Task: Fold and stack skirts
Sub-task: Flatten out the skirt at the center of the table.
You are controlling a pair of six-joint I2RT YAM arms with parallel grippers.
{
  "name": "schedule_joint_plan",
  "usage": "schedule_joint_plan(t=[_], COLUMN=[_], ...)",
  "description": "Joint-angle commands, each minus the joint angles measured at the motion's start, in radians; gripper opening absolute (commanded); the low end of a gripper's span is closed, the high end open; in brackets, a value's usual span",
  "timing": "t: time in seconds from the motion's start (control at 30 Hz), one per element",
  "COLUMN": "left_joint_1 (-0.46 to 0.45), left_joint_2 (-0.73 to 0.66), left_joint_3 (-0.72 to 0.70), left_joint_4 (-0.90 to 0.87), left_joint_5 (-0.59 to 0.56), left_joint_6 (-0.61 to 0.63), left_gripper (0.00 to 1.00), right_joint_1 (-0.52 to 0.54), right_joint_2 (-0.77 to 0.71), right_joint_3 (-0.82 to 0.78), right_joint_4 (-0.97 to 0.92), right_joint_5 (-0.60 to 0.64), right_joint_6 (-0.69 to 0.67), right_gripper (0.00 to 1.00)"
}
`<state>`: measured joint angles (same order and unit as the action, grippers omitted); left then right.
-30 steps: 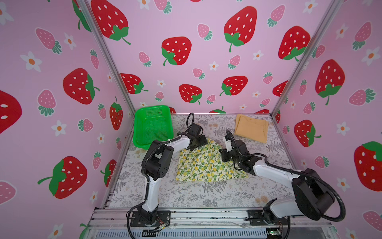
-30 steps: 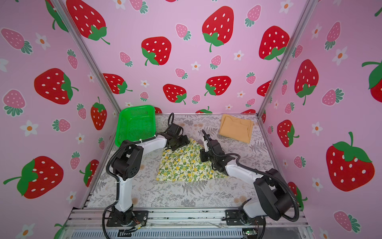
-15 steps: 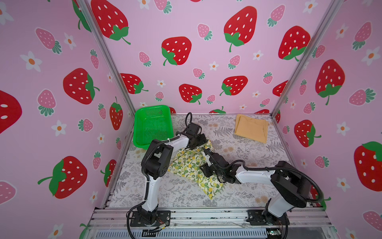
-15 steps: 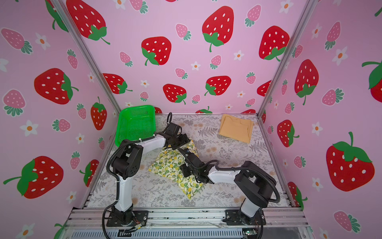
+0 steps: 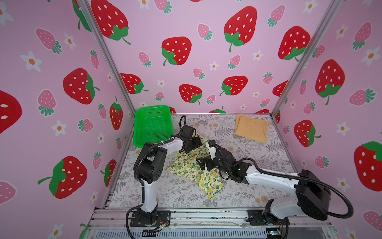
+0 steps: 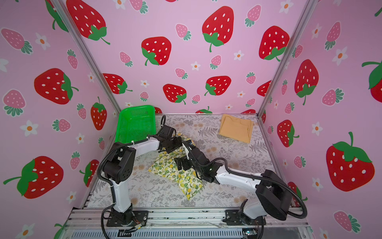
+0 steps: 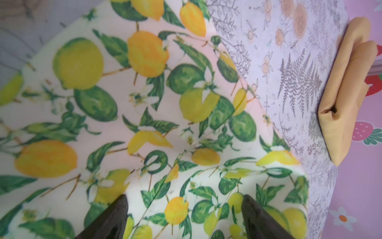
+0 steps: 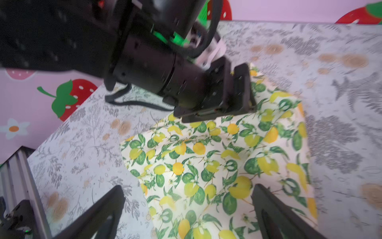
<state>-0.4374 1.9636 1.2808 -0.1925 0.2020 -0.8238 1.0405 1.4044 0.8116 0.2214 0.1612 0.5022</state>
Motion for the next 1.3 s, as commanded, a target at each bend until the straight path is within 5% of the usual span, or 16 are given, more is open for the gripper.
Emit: schedule_joint_plan(t=[0.0, 0.33, 0.6, 0.73, 1.03, 1.27], left_joint_1=[0.000, -0.017, -0.023, -0.023, -0.023, -0.024], left_joint_2=[-0.069, -0.203, -0.203, -0.189, -0.155, -0.135], left_joint_3=[-0.044, -0.172, -0.221, -0.224, -0.245, -0.244], left_joint_4=[-0.006, 0.017, 0.045, 0.051, 0.076, 0.063], left_joint_5=[-0.007, 0.000, 0.002, -0.001, 0.002, -0.012], left_joint_6=[-0.008, -0.017, -0.025, -0.026, -0.033, -0.017], left_gripper=[0.87, 0.88, 0.88, 0.88, 0.88, 0.88], right_joint_1=[-0.039, -0.263, -0.293, -0.292, -0.300, -0.289], right_joint_2=[-0.023, 0.065, 0.114, 0.142, 0.142, 0.066], right_joint_3=[0.015, -0.145, -0.217, -0.214, -0.189, -0.055], right_joint_4=[-0.163, -0.100, 0.050, 0.090, 0.108, -0.082], right_joint_5=[0.145, -0.120, -0.290, -0.338, -0.350, -0.196], right_joint_6=[0.008, 0.075, 0.167, 0.186, 0.185, 0.078], right_gripper=[1.00, 0.98, 0.93, 0.80, 0.20, 0.12])
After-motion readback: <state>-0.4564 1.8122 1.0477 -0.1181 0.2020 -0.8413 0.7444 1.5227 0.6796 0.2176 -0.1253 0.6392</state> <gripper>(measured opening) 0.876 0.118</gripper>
